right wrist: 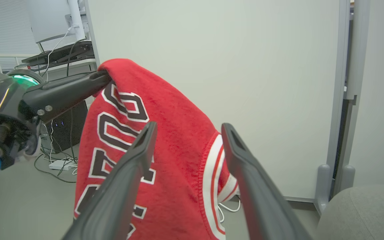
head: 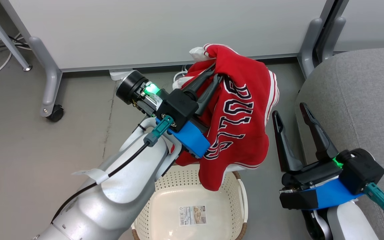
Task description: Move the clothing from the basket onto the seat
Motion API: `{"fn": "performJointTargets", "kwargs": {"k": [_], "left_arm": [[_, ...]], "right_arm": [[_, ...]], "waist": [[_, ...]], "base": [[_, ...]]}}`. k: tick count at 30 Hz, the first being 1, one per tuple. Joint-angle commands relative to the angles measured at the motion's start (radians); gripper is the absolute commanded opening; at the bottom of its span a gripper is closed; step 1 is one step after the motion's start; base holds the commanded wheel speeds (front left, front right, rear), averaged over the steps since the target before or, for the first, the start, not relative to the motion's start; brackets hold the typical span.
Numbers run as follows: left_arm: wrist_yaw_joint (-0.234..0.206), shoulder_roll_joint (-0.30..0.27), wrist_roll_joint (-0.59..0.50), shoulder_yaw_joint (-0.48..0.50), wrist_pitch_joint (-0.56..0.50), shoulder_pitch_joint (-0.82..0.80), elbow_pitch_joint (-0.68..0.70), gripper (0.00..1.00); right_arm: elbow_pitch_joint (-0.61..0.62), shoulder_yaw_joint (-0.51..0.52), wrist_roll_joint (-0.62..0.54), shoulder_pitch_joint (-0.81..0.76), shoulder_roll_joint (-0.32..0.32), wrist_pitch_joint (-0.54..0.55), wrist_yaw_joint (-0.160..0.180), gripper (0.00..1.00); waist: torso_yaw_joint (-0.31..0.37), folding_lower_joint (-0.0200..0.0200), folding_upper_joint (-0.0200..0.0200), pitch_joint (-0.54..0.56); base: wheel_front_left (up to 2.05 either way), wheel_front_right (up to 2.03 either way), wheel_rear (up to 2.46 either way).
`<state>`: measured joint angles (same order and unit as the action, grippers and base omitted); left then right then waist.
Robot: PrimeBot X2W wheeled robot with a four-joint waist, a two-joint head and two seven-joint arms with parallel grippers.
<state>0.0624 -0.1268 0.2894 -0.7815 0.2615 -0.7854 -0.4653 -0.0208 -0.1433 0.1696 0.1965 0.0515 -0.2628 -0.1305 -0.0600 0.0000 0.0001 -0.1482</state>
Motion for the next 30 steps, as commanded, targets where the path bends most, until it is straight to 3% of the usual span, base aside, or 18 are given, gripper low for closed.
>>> {"fn": "performJointTargets", "kwargs": {"k": [1, 9, 18, 30], "left_arm": [[0.001, 0.001, 0.003, 0.000, 0.005, 0.000, -0.002, 0.00], [-0.006, 0.017, 0.007, -0.014, 0.005, -0.006, -0.015, 0.00], [-0.016, 0.039, 0.004, -0.033, 0.005, -0.030, -0.012, 0.00], [-0.033, 0.070, 0.018, -0.068, 0.006, -0.046, 0.009, 0.00]], "right_arm": [[-0.003, -0.009, 0.006, 0.000, -0.001, -0.003, 0.000, 1.00], [-0.029, -0.104, 0.037, 0.012, -0.001, -0.003, 0.000, 1.00], [-0.148, -0.207, 0.044, 0.122, -0.001, -0.003, 0.000, 1.00], [-0.352, -0.202, 0.042, 0.279, -0.001, -0.002, 0.000, 1.00]], "waist": [[-0.001, 0.0000, -0.0001, 0.000], [-0.007, 0.0000, -0.0001, -0.006], [-0.019, 0.0000, -0.0001, -0.037], [-0.067, 0.0000, -0.0001, -0.081]], "base": [[0.00, 0.00, 0.00], [0.00, 0.00, 0.00], [0.00, 0.00, 0.00], [0.00, 0.00, 0.00]]}}
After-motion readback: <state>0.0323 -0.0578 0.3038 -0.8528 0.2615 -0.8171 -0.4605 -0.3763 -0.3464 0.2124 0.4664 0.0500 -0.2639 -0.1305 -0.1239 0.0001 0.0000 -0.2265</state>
